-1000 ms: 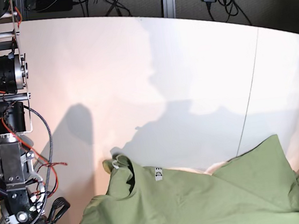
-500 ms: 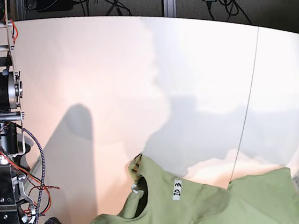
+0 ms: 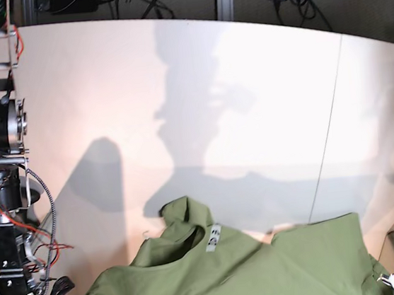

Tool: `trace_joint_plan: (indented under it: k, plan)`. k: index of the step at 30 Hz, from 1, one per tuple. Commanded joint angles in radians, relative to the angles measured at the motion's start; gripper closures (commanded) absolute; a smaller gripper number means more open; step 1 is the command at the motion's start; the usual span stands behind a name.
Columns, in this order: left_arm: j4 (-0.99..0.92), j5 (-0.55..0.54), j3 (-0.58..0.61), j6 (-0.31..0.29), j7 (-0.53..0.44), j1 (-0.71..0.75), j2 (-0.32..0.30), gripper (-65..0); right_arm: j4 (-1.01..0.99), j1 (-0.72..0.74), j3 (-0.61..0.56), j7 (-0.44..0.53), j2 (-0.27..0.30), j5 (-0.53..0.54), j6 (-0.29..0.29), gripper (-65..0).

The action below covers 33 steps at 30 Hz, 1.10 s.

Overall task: Layout the t-shirt on the table in an organized manner, then fold the t-shirt properly
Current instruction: 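Lower the shirt flat onto the table with both grippers holding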

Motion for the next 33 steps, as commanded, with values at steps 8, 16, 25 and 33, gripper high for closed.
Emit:
trace_joint_plan:
  k: [8, 16, 25, 33]
  plan:
    - [-0.054, -0.008, 0.048, 0.123, -0.025, -0.182, -0.022, 0.0, 0.008, 0.113, 0.011, -0.025, 0.018, 0.029, -0.029, 0.0]
    - [0.127, -0.041, 0.048, -0.201, -0.024, 0.046, -0.153, 0.0, 0.281, -0.103, 0.011, -0.139, 0.095, 0.156, -0.024, 0.0]
    - [0.306, -0.019, 0.013, -0.208, -0.036, 0.477, -0.261, 0.0, 0.668, -0.572, 0.015, -0.181, 0.201, 0.163, -0.025, 0.0]
    - [0.426, 0.009, -0.183, -0.246, 0.010, 0.747, -0.262, 0.0, 0.840, -0.912, 0.089, -0.193, 0.201, 0.116, -0.025, 0.0]
